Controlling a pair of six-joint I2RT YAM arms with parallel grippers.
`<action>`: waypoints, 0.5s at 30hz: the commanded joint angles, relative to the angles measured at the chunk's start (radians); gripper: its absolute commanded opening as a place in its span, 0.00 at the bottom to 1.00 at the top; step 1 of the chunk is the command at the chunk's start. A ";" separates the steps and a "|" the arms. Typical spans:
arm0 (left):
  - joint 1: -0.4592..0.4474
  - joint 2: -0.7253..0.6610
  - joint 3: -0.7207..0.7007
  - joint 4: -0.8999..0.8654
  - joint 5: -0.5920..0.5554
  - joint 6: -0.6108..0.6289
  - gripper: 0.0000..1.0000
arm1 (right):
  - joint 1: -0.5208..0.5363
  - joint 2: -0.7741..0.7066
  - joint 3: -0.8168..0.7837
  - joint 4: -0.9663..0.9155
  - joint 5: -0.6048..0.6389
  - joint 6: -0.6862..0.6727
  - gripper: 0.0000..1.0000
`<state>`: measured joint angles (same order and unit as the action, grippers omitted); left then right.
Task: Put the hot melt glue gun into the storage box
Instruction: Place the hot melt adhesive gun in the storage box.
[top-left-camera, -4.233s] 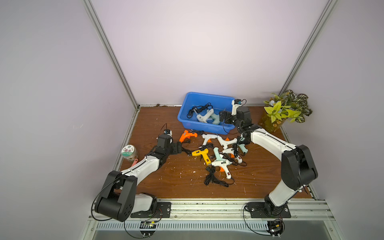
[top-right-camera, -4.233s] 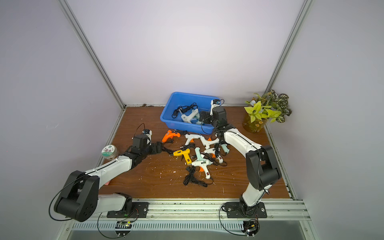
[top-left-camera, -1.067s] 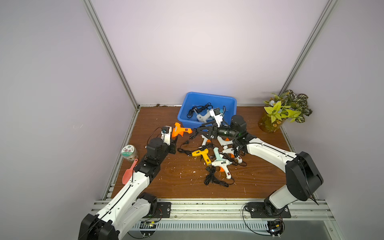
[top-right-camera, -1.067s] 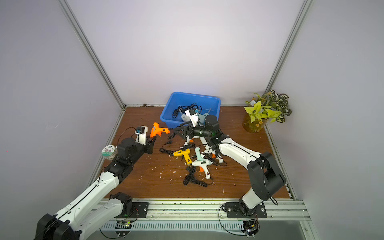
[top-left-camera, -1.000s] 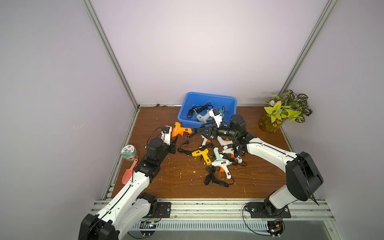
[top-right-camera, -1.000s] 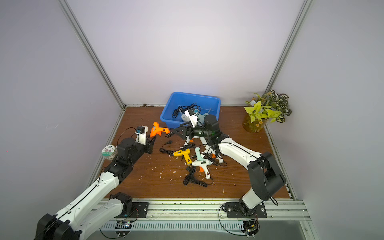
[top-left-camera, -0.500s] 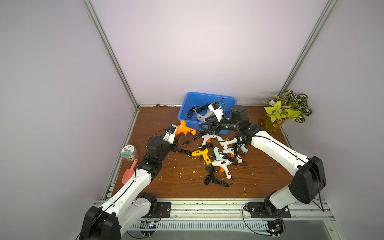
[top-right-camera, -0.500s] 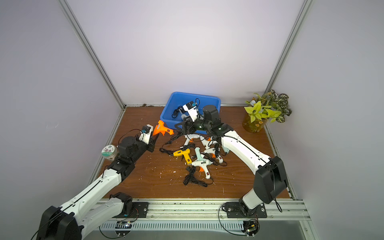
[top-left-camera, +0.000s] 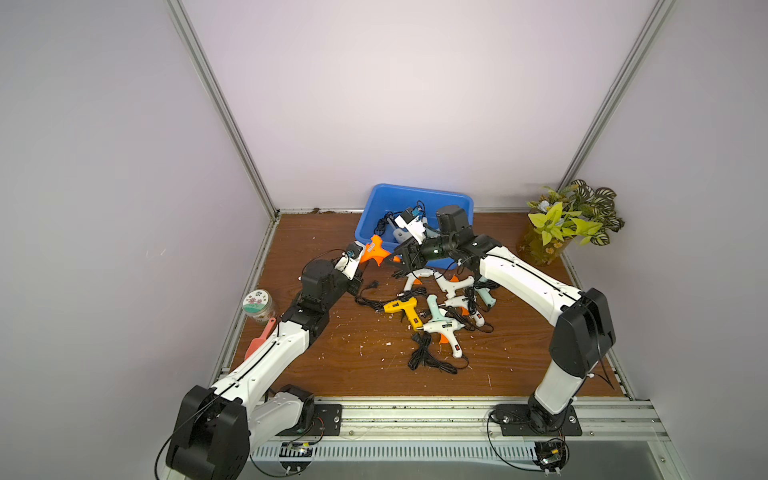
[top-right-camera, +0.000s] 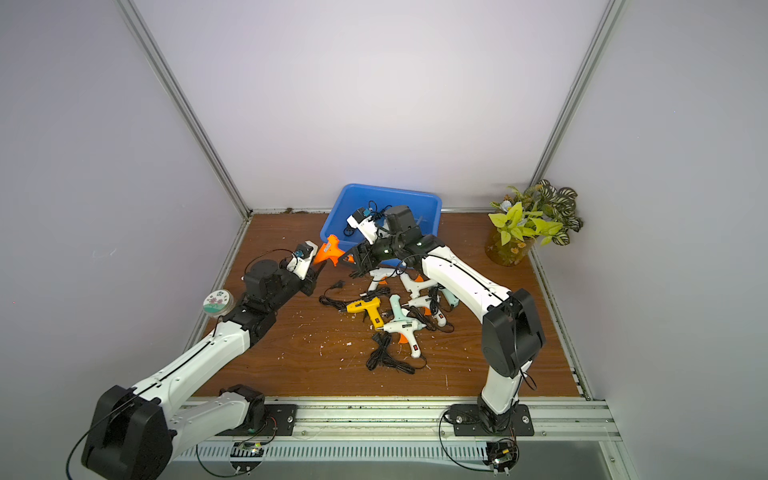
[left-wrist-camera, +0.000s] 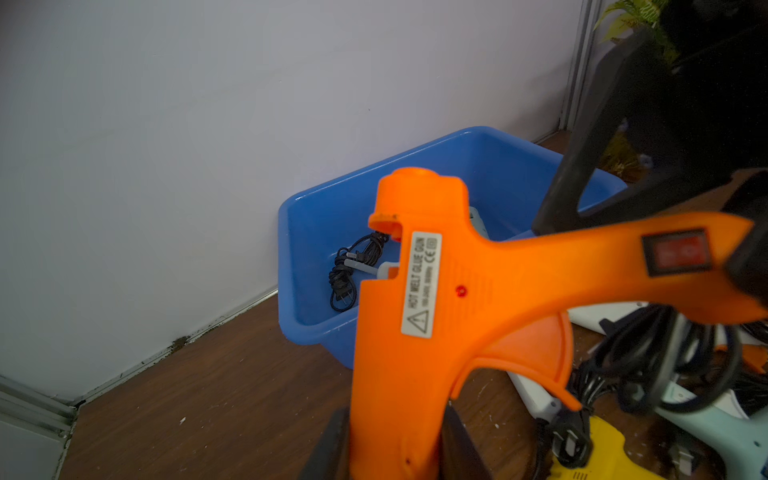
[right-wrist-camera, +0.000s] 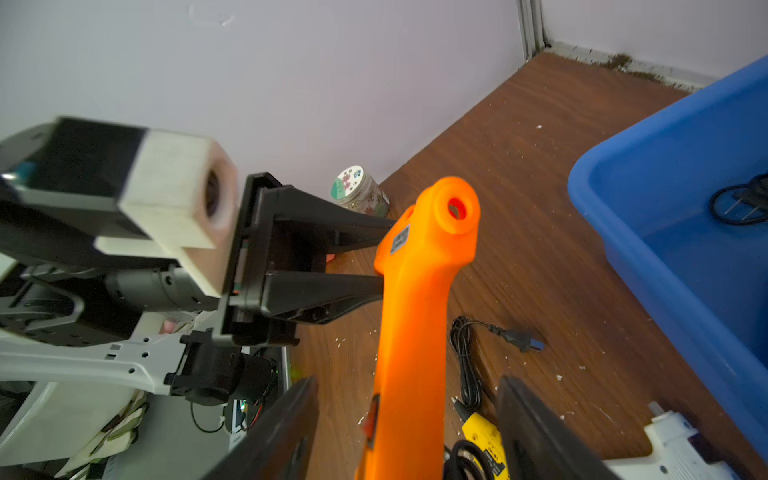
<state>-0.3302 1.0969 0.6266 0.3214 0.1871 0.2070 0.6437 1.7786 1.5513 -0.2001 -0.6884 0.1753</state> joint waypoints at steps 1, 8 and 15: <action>-0.010 -0.007 0.025 0.037 0.018 0.011 0.00 | 0.013 0.010 0.068 -0.033 -0.037 -0.019 0.69; -0.010 0.010 0.035 0.027 -0.001 0.015 0.00 | 0.031 0.071 0.118 -0.054 -0.051 -0.014 0.57; -0.010 0.021 0.028 0.028 -0.022 0.009 0.00 | 0.035 0.084 0.135 -0.061 -0.028 -0.001 0.26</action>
<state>-0.3325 1.1172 0.6266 0.3199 0.1711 0.2188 0.6697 1.8713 1.6398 -0.2569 -0.6899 0.1932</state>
